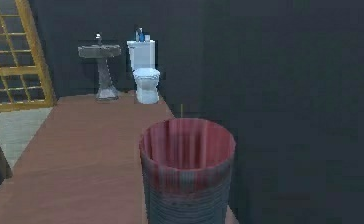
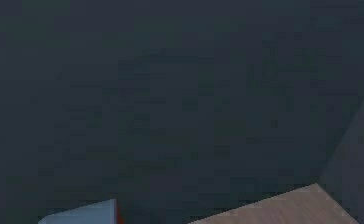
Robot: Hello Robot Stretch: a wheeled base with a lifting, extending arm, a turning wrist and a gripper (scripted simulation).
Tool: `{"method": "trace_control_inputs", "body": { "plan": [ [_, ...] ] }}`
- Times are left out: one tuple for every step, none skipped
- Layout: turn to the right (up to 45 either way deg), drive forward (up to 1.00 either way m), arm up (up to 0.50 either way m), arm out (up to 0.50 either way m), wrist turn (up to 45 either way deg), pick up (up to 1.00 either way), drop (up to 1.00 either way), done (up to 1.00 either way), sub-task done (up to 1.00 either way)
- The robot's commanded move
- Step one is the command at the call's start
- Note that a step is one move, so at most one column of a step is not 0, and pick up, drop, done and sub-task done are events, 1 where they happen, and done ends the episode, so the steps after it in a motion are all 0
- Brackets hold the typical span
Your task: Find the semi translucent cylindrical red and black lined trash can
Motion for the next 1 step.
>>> {"method": "trace_control_inputs", "body": {
  "plan": [
    [0.0, 0.00, 0.00, 0.00, 0.0, 0.00, 0.00, 1.00, 0.00]
  ]
}}
